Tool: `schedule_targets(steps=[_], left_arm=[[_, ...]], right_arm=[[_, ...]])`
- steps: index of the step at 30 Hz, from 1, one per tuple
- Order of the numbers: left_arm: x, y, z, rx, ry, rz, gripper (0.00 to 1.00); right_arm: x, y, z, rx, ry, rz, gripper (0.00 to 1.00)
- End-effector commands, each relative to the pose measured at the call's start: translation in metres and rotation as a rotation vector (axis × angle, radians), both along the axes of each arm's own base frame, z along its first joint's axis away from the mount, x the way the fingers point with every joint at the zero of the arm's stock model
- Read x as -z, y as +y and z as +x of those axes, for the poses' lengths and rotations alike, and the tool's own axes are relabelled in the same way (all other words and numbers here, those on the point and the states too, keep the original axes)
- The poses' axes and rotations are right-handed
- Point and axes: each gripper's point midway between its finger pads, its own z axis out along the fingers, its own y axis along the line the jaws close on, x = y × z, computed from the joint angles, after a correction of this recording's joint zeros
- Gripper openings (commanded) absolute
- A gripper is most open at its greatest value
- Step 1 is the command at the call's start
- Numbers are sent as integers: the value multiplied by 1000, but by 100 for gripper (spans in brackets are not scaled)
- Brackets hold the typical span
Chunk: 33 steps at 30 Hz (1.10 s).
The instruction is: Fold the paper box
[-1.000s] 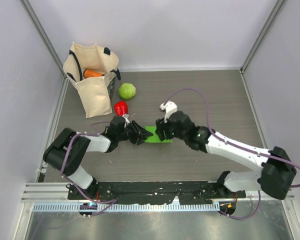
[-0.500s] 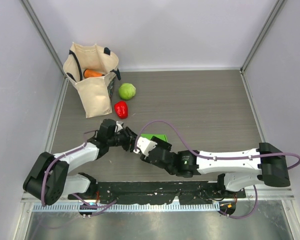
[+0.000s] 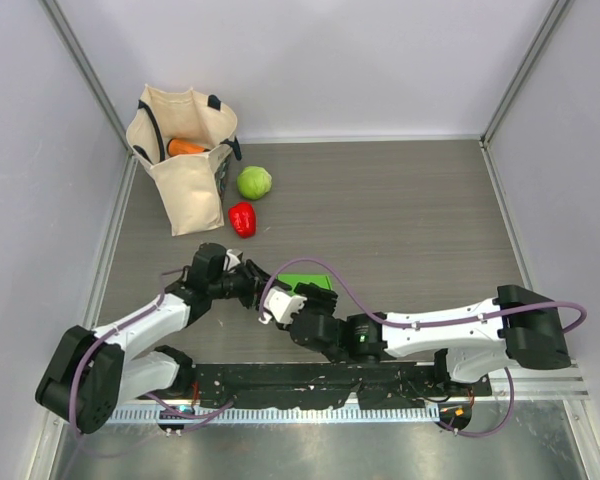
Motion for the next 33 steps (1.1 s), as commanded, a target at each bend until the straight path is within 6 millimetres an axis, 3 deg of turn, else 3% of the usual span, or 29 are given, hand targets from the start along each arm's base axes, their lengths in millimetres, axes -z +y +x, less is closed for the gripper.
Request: schedule_targets(steps=[1,8,15,18,22,24,28,30,33], left_arm=[[-18,-1,-5,21,-2,-41,19],[-28,1,-10,26,-2,-51,20],[-34,3,-13,20,-14,-61,21],[-31,5,-15,10,-6,-45,29],[-28,12,-10,-23,-75,19,51],[-30,17,-5,-28,-180,71,62],[-29,49,6,-70,-413,310,73],[-21,76,14,-120,-495,487,73],[-34,102,20,-195,-647,591,65]], right_arm=[[-2,6,1,3,-17,27,60],[-8,-13,17,89,-154,-1,58],[-25,-10,12,82,-239,64,47],[-26,-8,7,74,-240,76,43],[-24,-7,3,100,-189,108,32],[-13,-12,-1,102,-141,77,24],[6,-9,-19,68,37,85,21],[18,-14,-22,49,124,52,20],[29,-11,-29,12,287,83,20]])
